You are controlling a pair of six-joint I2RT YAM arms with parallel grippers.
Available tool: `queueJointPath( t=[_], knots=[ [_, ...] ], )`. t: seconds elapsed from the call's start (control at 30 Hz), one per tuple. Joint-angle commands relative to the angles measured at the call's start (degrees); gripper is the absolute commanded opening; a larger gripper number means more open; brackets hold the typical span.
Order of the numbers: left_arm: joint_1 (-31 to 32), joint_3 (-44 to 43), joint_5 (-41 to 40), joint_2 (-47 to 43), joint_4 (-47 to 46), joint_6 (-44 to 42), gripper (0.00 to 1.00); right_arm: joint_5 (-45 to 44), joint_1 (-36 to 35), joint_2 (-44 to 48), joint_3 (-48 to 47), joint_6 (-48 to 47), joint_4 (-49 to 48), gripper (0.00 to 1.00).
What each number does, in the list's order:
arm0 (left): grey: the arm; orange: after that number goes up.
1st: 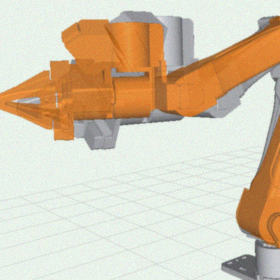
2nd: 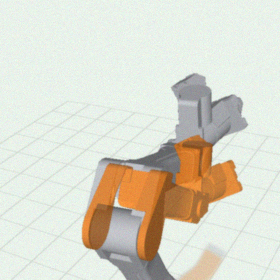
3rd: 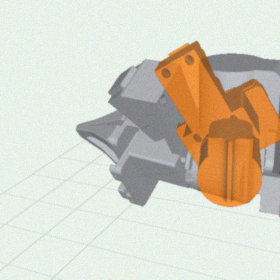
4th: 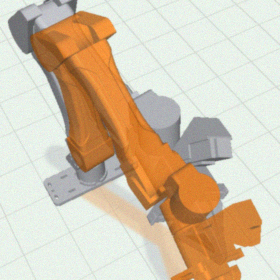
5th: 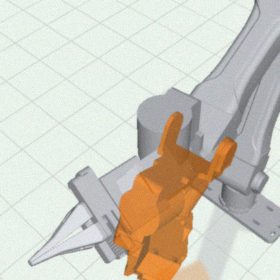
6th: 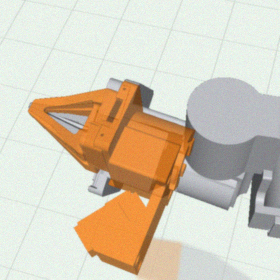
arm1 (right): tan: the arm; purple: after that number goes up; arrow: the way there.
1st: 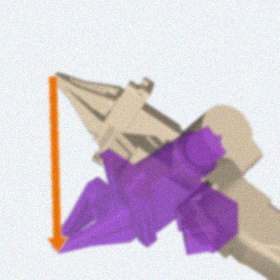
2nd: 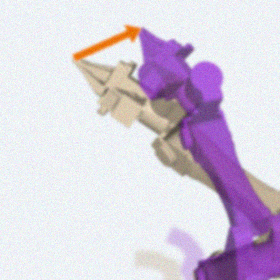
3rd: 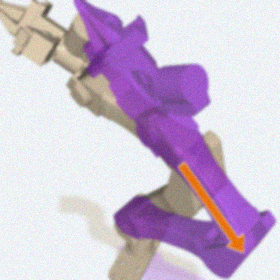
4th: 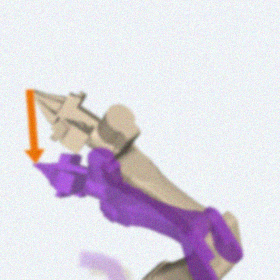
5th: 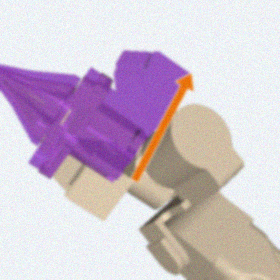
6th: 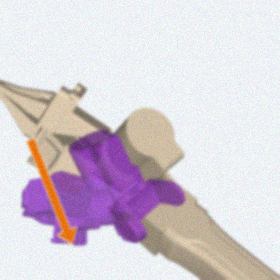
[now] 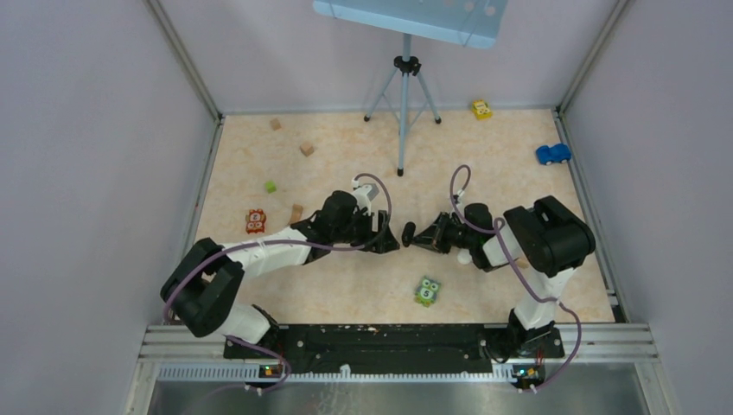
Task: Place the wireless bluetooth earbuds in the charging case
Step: Pick up the charging case with earbuds from the center of the board.
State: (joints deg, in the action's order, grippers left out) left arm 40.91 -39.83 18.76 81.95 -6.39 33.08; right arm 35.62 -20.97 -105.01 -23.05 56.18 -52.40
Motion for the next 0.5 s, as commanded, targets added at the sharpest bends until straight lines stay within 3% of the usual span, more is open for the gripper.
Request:
queueJointPath(
  t=[0.0,0.17,0.47],
  knots=[
    [-0.3,-5.47,1.55,3.37,-1.52,-4.4,0.82,-0.3,-0.57,4.56,-1.42,-4.06,3.04,0.0],
    [-0.3,-9.7,2.44,9.06,-1.98,-5.72,0.84,-0.75,-0.6,6.29,-2.35,-7.0,7.98,0.0],
    [-0.3,-16.41,1.95,18.04,1.92,-5.49,0.82,-0.26,-0.56,5.61,-2.85,-7.16,8.13,0.0]
  ],
)
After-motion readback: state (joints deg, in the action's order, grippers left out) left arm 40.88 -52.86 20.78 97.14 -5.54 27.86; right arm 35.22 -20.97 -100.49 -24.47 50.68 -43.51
